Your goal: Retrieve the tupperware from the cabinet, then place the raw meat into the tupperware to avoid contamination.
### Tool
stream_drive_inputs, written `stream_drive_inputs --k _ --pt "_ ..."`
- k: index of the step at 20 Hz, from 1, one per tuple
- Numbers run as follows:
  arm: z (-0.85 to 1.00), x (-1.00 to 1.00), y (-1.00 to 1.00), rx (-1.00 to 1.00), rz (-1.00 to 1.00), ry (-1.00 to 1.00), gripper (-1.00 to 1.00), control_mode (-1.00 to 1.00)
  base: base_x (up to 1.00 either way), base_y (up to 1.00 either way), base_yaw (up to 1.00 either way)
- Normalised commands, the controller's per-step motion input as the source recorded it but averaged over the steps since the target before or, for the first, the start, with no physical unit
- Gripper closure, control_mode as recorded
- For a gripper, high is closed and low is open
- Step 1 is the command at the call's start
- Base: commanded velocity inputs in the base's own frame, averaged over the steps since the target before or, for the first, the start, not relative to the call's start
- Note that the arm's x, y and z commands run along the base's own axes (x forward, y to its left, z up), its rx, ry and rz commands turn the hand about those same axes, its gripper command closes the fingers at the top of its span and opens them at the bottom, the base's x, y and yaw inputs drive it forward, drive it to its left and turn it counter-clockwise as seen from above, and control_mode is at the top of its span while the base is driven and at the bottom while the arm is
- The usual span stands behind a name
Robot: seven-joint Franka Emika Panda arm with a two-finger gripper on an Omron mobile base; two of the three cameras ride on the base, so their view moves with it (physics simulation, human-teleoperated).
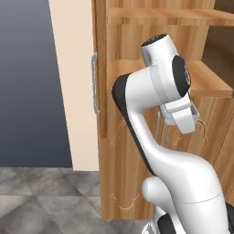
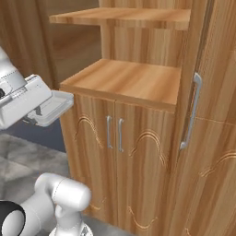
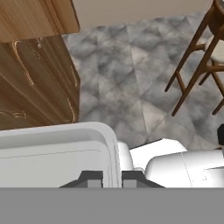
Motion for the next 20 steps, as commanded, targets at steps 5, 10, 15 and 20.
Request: stream_drive_inputs --k 5,10,15,20 --pt "0.0 0.0 0.0 0.0 0.0 0.0 1.0 1.0 -0.26 0.01 0.47" --pt "0.0 0.0 0.0 0.0 0.0 0.0 1.0 1.0 -0.03 -0.06 0.5" --pt "0.0 0.0 0.0 0.0 0.0 0.0 1.0 1.0 -0.03 -0.2 0.48" --pt "0.0 0.0 0.0 0.0 0.0 0.0 1.0 1.0 -0.3 -0.16 0.47"
